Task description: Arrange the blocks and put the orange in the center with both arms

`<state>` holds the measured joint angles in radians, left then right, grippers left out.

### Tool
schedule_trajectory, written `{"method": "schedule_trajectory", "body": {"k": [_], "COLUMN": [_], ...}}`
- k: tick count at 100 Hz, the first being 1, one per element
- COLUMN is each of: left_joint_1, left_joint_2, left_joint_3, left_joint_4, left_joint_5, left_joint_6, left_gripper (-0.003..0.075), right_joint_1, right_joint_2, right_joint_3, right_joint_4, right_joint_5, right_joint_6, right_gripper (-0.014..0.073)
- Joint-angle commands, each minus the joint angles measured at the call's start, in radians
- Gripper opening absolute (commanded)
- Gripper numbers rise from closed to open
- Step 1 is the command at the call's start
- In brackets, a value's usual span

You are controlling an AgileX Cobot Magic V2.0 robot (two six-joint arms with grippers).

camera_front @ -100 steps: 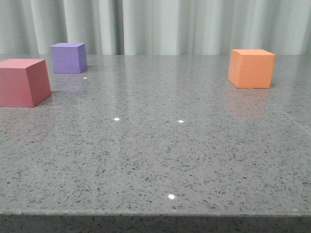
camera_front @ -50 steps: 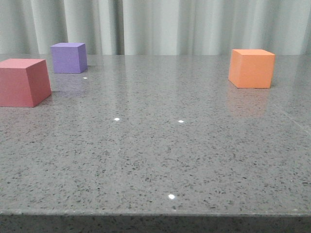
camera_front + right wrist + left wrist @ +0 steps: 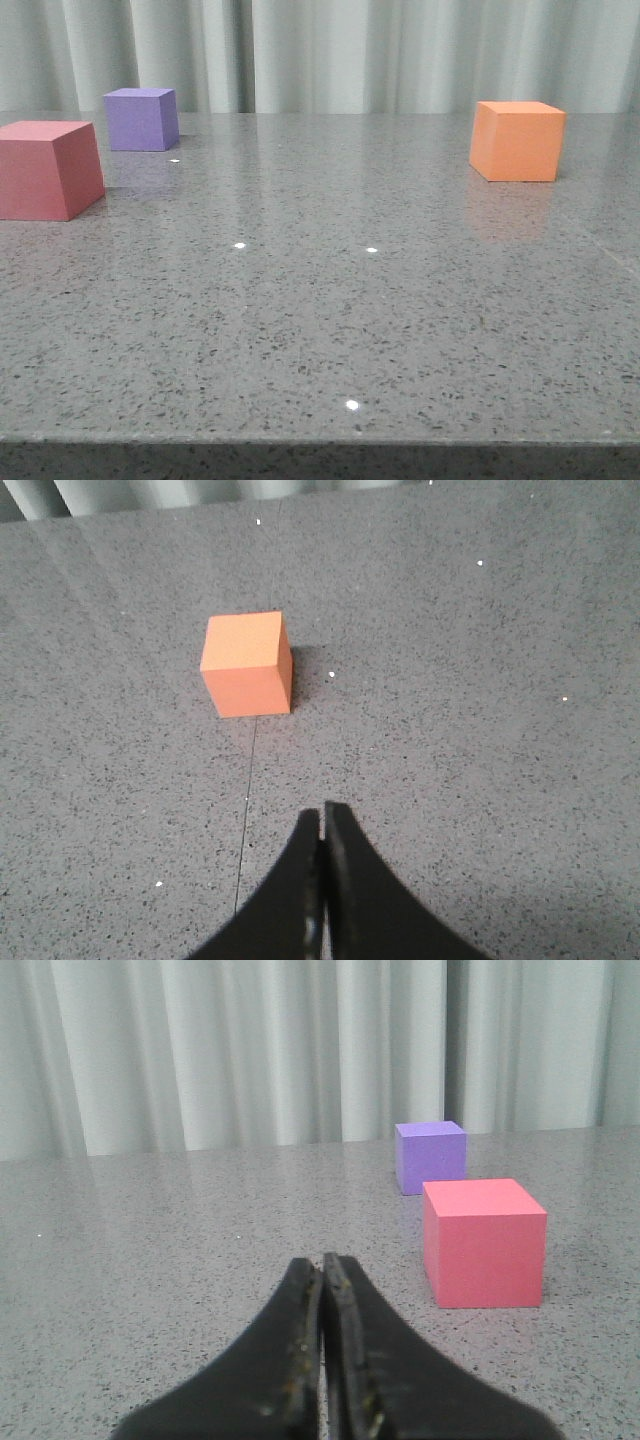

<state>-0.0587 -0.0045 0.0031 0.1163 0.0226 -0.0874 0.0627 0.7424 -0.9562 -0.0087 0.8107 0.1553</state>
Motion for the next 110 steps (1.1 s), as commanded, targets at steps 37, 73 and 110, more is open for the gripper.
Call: {"method": "schedule_trajectory", "body": {"k": [37,73,110], "left_joint_1": [0.003,0.003,0.003], "left_joint_2": [-0.031,-0.031,-0.031], "left_joint_3": [0.041,0.041,0.041], "left_joint_4": [-0.007,-0.007,-0.007], "left_joint_5": [-0.086,-0.086,-0.086], "left_joint_6": [-0.002,-0.002,-0.002], "left_gripper": [-0.0019,-0.0019,-0.0019], "right_joint_1": [0.0,0.0,0.101], "right_joint_2": [0.17,0.176,0.439], "right_joint_3": [-0.047,-0.046,-0.205], "right_joint_4": [0.001,0.009,0.042], "right_joint_5": [0.058,0.056,-0.029], "right_joint_6": [-0.007,-0.007,-0.008], "right_gripper": [0.0146,0.0647,0.0647]}}
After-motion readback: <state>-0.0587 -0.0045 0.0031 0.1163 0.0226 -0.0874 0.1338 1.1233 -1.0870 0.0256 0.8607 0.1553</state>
